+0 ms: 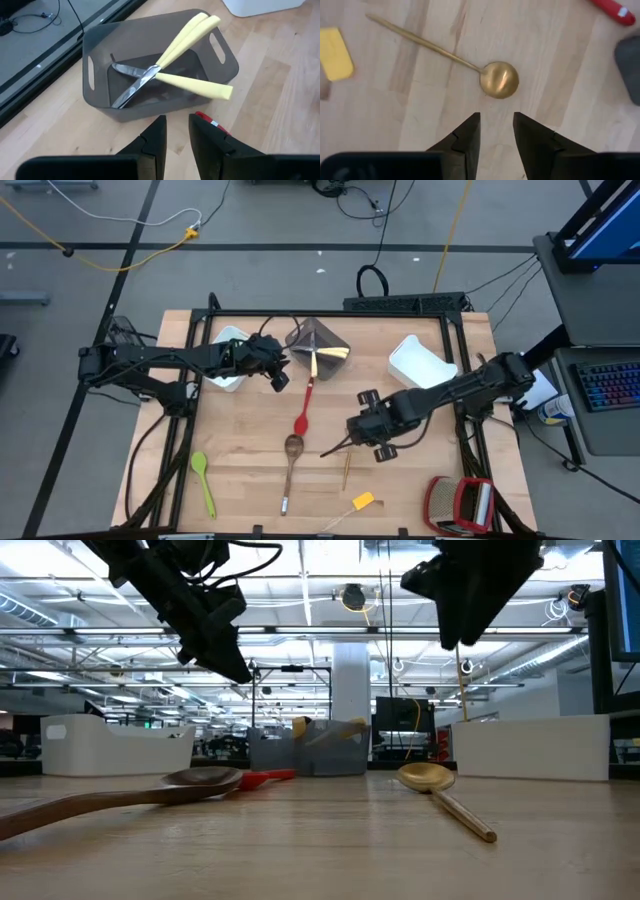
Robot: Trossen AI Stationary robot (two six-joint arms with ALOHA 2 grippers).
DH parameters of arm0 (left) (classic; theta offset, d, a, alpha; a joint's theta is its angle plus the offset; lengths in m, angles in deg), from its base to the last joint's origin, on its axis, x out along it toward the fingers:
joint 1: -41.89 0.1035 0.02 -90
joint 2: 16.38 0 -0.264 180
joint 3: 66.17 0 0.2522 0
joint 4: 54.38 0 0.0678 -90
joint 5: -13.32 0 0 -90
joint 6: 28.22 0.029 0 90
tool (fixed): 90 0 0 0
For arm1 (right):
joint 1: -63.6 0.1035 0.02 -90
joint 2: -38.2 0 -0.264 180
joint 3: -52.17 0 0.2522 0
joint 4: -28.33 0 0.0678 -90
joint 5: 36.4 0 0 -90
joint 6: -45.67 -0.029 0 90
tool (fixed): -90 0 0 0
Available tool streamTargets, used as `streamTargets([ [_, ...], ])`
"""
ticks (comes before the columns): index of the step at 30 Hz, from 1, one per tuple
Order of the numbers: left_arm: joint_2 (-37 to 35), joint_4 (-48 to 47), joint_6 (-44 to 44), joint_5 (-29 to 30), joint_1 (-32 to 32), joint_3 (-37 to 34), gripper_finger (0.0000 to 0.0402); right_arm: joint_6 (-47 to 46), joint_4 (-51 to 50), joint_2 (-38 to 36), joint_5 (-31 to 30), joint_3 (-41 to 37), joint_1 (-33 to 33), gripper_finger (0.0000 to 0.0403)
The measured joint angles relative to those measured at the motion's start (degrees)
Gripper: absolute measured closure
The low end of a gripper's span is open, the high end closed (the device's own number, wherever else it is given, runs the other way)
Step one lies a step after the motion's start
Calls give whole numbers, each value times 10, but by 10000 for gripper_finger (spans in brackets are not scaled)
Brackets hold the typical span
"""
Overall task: Pick & Place Kitchen Items
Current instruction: Put the gold serving spoon into the right white bin
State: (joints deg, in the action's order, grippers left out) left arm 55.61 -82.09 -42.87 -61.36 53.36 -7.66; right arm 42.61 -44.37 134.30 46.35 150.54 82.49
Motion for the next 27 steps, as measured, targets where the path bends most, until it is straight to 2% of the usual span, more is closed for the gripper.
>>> streamTargets([
  [4, 0, 0, -5, 1, 0, 0, 316, -8, 58, -13, 30, -36, 14, 309],
  [10, 0, 0, -23, 2, -1, 0, 316, -8, 210, -33, 60, -132, 16, 309],
  [16, 0, 0, -31, -3, -32, -10, 316, -8, 322, -39, 61, -203, 14, 281],
  [27, 0, -36, -124, -3, -119, -17, 316, -6, 472, -39, 80, -267, 14, 227],
])
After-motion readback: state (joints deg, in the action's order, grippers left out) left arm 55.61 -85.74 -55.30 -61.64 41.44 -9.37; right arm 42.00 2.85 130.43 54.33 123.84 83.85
